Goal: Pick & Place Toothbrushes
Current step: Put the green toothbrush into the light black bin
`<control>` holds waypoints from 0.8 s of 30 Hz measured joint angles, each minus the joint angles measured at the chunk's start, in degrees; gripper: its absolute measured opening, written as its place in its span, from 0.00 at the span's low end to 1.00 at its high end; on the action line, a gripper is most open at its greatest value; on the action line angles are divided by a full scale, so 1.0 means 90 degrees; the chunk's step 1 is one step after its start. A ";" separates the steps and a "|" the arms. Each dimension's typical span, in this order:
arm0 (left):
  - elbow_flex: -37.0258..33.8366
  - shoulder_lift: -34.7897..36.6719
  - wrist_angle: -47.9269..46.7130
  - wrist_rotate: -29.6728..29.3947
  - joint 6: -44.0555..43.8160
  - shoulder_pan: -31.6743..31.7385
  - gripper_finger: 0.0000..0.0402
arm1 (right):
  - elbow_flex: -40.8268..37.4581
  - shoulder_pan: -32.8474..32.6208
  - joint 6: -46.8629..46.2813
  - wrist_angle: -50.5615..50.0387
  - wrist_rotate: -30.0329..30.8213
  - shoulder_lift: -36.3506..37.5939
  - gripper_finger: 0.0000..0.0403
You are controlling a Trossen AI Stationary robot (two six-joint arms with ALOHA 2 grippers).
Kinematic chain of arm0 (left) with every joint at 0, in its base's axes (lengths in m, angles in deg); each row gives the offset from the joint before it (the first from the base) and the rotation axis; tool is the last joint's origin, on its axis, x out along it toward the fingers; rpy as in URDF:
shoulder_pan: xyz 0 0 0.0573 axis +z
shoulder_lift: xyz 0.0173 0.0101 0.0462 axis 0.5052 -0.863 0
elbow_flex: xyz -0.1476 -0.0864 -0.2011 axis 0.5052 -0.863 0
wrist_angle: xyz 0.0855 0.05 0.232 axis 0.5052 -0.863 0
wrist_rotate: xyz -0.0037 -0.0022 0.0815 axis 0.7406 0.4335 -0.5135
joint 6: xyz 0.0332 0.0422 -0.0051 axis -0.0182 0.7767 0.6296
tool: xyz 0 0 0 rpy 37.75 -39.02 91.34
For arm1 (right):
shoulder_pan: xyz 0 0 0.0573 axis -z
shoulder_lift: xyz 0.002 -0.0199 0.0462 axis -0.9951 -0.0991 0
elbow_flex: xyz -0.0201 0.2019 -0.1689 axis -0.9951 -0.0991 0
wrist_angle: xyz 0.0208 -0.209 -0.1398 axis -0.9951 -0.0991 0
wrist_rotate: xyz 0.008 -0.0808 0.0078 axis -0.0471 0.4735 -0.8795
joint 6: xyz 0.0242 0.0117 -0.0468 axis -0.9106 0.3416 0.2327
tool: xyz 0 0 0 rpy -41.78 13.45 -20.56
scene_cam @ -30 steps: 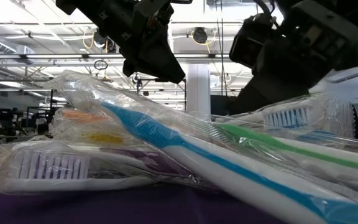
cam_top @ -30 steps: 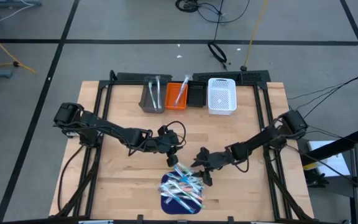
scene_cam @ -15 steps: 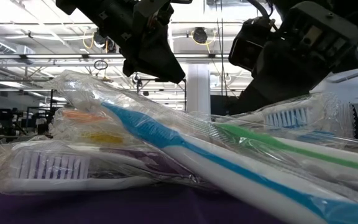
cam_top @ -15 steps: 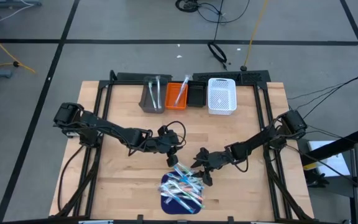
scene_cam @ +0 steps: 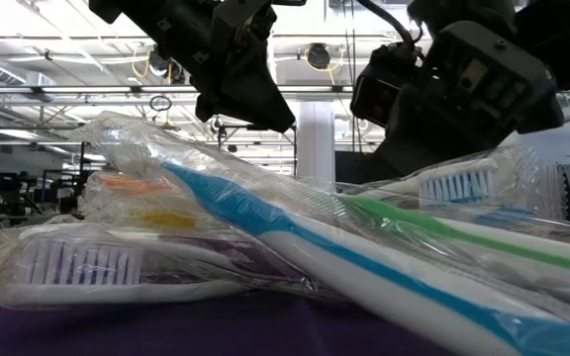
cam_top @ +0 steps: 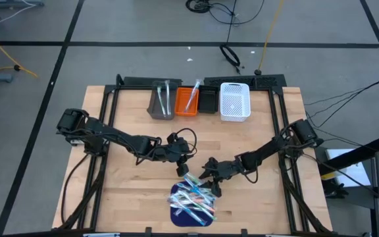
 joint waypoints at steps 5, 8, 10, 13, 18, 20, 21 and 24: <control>0.0000 0.0000 0.0000 0.0000 0.0018 0.0000 0.20 | 0.0071 -0.0004 0.0024 -0.0217 -0.0010 0.0000 0.48; 0.0000 0.0000 0.0000 0.0000 0.0022 0.0000 0.20 | 0.0071 -0.0001 -0.0049 -0.0320 -0.0010 0.0000 0.43; 0.0000 0.0000 0.0000 0.0000 0.0022 0.0000 0.20 | 0.0073 -0.0001 -0.0065 -0.0408 -0.0010 0.0000 0.39; 0.0000 0.0000 0.0000 0.0000 0.0017 0.0000 0.20 | 0.0073 -0.0001 -0.0073 -0.0465 -0.0009 0.0000 0.32; 0.0000 0.0000 0.0000 0.0000 0.0017 -0.0002 0.20 | 0.0073 -0.0001 -0.0061 -0.0449 -0.0002 0.0000 0.15; 0.0000 0.0000 0.0000 0.0000 0.0017 0.0000 0.20 | 0.0073 -0.0001 -0.0040 -0.0426 0.0001 0.0000 0.06; 0.0000 0.0000 0.0000 0.0000 0.0021 0.0000 0.20 | 0.0073 -0.0002 0.0012 -0.0401 0.0004 0.0000 0.04; 0.0000 0.0000 0.0000 0.0000 0.0015 -0.0001 0.20 | 0.0073 -0.0001 0.0095 -0.0317 0.0010 0.0000 0.02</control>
